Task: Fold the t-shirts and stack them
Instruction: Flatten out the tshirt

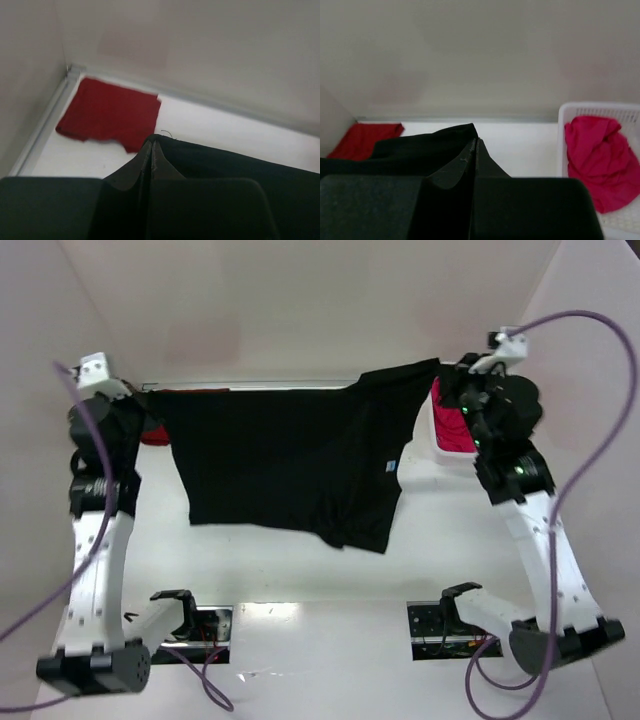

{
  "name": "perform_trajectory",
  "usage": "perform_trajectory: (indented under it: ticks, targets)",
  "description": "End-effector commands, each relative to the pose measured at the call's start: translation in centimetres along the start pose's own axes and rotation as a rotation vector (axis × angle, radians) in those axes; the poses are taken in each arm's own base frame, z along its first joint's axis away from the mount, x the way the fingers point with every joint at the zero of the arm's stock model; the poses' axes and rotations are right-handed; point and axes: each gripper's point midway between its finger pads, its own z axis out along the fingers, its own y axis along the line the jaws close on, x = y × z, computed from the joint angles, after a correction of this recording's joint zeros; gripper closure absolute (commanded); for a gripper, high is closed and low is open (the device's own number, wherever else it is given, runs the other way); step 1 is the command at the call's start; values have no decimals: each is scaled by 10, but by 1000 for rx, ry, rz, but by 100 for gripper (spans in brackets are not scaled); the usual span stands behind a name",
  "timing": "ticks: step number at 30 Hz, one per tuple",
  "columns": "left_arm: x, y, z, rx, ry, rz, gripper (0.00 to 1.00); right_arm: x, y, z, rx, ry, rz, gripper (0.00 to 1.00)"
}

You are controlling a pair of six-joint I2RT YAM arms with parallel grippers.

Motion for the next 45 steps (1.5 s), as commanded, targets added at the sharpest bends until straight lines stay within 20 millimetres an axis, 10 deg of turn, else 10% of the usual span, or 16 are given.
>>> perform_trajectory:
  ticks: [1, 9, 12, 16, 27, 39, 45]
  targets:
    - [-78, -17, -73, 63, -228, 34, 100, -92, 4, -67, -16, -239, -14, 100]
    - [-102, -18, -205, 100, -388, 28, 100, -152, 17, -180, -116, -430, -10, 100]
    - [-108, -19, -235, 112, -429, 17, 100, -173, 13, -222, -112, -519, -13, 100]
    - [-118, -14, -242, 76, -450, 18, 100, -179, 6, -232, -71, -524, -13, 100]
    - [-79, -10, -96, 20, -217, 21, 100, -80, -5, -83, 16, -231, -8, 100]
    - [43, 16, -11, -36, 48, 26, 100, 30, -25, 0, 89, -24, -25, 100]
    - [66, 26, 29, -85, 81, 20, 100, 37, -23, 34, 88, -30, -24, 100]
